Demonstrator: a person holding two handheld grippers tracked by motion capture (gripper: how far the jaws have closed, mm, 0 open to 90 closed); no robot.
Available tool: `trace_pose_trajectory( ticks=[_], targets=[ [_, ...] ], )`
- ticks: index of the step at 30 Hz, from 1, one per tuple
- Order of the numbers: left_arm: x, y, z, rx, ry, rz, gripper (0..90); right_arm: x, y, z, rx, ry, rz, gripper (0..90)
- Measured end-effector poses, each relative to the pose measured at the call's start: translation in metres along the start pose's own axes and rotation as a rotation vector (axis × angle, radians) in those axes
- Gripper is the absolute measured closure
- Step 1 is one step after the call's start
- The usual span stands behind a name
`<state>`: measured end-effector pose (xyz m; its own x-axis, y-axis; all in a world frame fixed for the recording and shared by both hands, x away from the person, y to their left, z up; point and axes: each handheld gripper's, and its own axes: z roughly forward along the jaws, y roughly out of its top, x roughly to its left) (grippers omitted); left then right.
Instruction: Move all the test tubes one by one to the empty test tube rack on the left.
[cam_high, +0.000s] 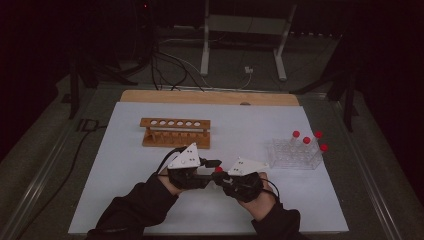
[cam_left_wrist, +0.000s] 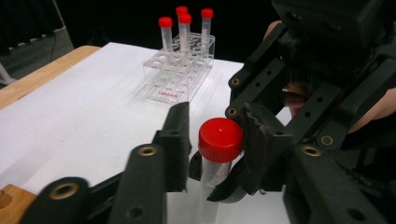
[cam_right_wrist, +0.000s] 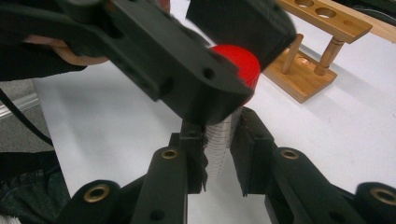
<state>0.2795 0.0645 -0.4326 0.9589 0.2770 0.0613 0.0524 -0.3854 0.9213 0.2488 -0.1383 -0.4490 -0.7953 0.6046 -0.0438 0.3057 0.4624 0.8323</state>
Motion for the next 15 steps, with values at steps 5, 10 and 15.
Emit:
trace_pose_trajectory(
  ticks=[5, 10, 15],
  targets=[
    [0.0005, -0.0012, 0.0007, -0.002, -0.008, 0.006, 70.7, -0.0006, -0.0003, 0.0002, 0.001, 0.000, 0.003, 75.2],
    [0.0021, 0.0000, 0.0014, 0.003, -0.010, 0.019, 71.6, -0.0014, -0.0006, 0.0001, -0.001, -0.001, 0.006, 75.2],
    [0.0021, 0.0019, 0.0015, 0.000, -0.008, 0.025, 71.8, -0.0023, -0.0006, -0.0013, -0.014, -0.007, 0.011, 74.1]
  ],
)
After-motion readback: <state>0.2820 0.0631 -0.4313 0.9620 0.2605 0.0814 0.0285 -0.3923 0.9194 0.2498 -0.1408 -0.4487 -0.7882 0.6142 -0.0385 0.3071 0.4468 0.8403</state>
